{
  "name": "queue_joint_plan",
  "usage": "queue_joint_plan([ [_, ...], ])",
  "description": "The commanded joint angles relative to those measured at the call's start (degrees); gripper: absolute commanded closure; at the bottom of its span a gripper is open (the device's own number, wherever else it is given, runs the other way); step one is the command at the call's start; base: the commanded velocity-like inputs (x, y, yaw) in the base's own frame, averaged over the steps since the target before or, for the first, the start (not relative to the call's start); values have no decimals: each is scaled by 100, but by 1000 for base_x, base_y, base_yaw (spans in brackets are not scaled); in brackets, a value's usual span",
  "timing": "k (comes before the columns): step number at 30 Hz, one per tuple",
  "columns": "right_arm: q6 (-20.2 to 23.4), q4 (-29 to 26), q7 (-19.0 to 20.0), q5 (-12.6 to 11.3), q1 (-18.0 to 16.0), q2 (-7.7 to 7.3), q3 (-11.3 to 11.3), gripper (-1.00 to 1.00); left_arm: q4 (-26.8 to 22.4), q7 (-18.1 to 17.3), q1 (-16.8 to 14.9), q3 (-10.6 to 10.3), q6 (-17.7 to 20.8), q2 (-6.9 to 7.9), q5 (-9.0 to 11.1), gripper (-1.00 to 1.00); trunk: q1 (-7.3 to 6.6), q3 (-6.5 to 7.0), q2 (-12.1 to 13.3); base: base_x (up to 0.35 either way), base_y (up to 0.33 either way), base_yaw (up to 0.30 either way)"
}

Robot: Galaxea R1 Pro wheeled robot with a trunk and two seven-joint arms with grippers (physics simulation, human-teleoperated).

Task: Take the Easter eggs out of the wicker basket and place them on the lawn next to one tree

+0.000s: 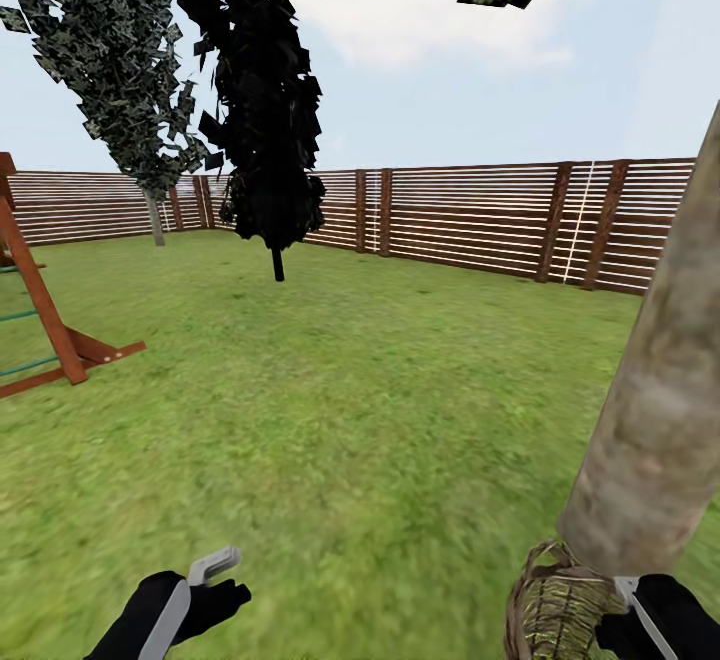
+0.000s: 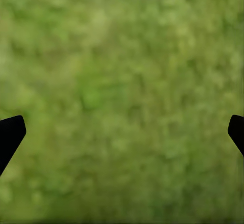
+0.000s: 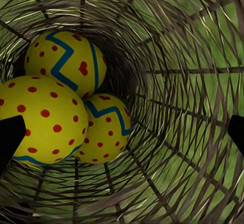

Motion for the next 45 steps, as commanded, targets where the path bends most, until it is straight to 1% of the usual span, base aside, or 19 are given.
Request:
queue_joint_plan([
  [1,26,-10,40,47,-2,5,-23,-100,-7,44,-2,2,19,-3,61,-100,-1,-6,-3,-1,-1,0],
  [5,26,-7,32,57,0,7,-17,-100,-7,51,-2,2,7,-6,59,-100,-1,-6,-3,0,0,80],
  [15,24,-7,36,53,-1,7,-17,-100,-10,52,-2,2,3,-25,59,-100,-1,-6,-3,0,0,267],
  [23,26,-7,36,49,-2,6,-15,-100,-7,52,-2,2,3,-26,59,-100,-1,-6,-3,0,0,28],
  [45,23,-7,45,50,-1,10,-14,-100,-8,57,-2,2,3,-35,59,-100,482,-401,-885,0,0,0],
])
